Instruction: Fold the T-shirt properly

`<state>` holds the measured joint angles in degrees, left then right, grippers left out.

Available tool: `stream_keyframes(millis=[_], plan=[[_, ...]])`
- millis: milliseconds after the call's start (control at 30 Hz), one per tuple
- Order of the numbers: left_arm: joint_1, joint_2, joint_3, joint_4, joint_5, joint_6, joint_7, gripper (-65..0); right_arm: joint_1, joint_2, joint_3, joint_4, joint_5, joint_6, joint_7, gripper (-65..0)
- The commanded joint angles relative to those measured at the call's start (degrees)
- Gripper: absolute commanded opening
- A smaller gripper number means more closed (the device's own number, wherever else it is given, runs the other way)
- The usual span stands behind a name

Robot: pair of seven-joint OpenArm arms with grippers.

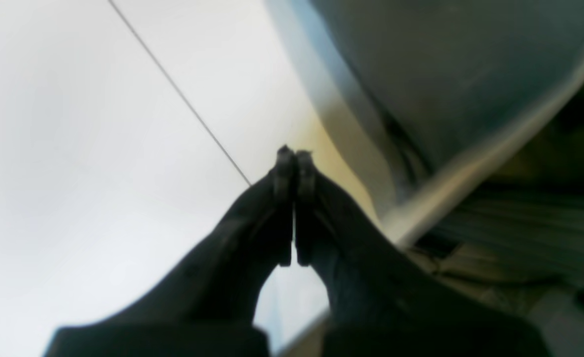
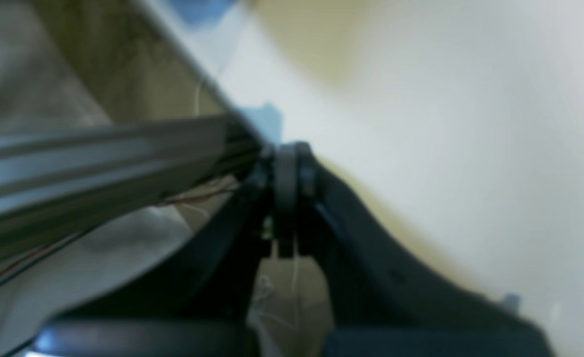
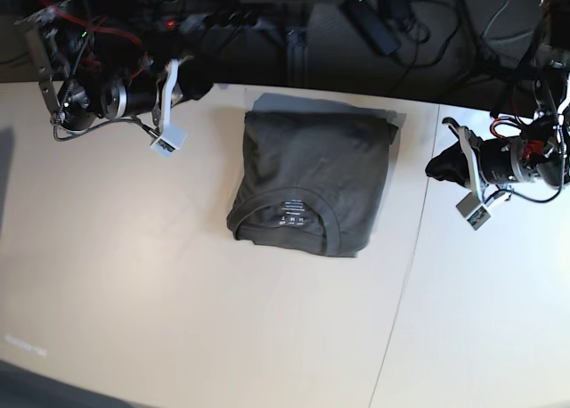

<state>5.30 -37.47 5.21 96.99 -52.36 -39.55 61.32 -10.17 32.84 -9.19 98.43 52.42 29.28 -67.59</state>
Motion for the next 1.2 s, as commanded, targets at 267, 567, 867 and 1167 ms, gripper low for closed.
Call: stream_keyframes(millis=[267,567,867,1167], plan=[[21.11,-1.11,-13.18,12.15,-1.01,-0.45,-1.07,-65.0,-15.80,1.95,1.42,2.89,0.72,5.03,-0.24,-65.0],[43.60,0.13,-20.28,11.87,1.09,-0.45,-1.11,-65.0,-32.61,2.89,1.42,2.71,-2.60,4.74,0.00,-65.0],[50.71,3.48,-19.85,-6.43,10.47,-0.45,-6.67,-65.0,-40.96,2.82,1.42,-9.40,-10.54,3.45,3.32,-65.0],[32.70,3.32,-0.63,-38.53,27.12,9.77,-15.61,-65.0,-26.49,-0.20,1.40,-44.89,-15.58,-1.16,4.76,-65.0]])
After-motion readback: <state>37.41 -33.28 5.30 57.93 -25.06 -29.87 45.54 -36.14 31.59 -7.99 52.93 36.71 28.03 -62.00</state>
